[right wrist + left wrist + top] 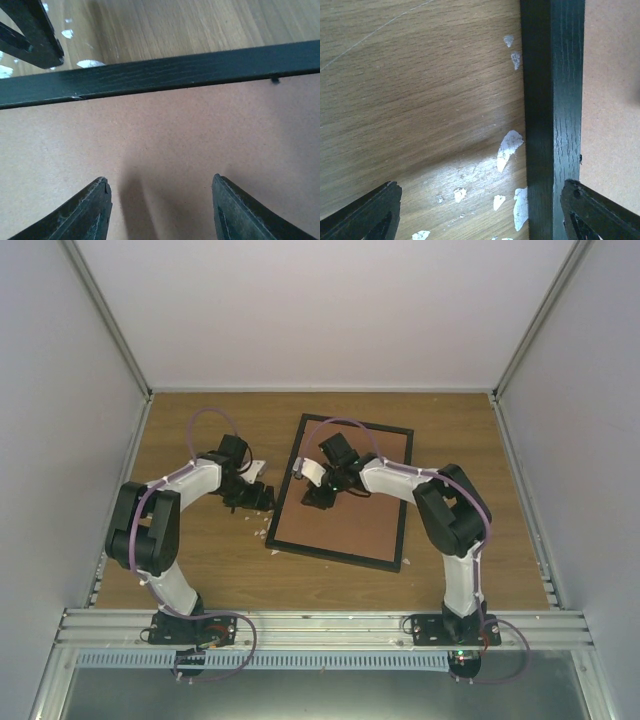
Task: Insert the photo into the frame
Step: Install the photo frame at the center of the board.
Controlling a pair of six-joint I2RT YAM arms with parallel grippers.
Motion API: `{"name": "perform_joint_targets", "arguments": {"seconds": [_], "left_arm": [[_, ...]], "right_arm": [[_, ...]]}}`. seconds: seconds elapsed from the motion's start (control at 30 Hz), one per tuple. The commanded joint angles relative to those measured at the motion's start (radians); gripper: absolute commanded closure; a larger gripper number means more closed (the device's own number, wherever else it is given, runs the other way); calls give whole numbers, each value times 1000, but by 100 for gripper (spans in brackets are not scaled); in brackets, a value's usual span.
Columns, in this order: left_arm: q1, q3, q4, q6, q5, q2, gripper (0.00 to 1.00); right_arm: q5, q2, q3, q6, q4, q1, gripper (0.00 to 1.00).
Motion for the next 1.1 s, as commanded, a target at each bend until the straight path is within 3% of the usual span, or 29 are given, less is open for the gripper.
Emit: {"name": "perform_joint_targets", "arguments": {"seconds": [0.0, 0.53, 1.07], "left_arm": [[-17, 6, 16, -22, -20, 12, 14], [-59, 7, 46, -40, -17, 64, 16], [-69, 18, 53, -60, -16, 132, 18]], "right_arm": [[84, 37, 15, 14, 34, 49, 43], [200, 82, -71, -11, 36, 65, 36], [184, 75, -89, 4, 33, 50, 33]]}}
